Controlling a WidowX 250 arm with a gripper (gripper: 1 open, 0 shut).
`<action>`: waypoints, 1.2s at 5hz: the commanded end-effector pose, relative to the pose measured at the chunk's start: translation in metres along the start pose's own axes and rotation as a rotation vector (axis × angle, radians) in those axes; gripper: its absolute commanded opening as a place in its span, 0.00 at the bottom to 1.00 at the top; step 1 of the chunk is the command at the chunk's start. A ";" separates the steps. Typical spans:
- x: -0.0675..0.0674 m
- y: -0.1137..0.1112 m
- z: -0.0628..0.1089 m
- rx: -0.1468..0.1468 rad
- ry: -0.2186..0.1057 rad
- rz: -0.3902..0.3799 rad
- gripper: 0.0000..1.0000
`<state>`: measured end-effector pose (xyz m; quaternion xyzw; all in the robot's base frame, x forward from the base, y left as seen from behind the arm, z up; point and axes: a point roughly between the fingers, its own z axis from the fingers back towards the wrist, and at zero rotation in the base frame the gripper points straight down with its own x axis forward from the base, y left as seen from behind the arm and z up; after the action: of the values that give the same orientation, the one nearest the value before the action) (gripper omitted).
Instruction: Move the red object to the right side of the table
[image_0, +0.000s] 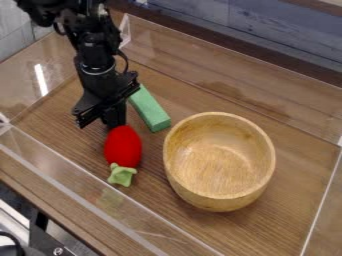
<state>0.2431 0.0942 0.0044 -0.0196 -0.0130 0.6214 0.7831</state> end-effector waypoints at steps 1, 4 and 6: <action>-0.012 0.016 -0.027 0.096 0.060 -0.012 0.00; -0.034 0.008 0.016 0.168 0.098 -0.045 0.00; -0.047 -0.001 0.050 0.204 0.118 -0.096 0.00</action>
<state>0.2219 0.0477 0.0427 0.0354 0.1202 0.5788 0.8058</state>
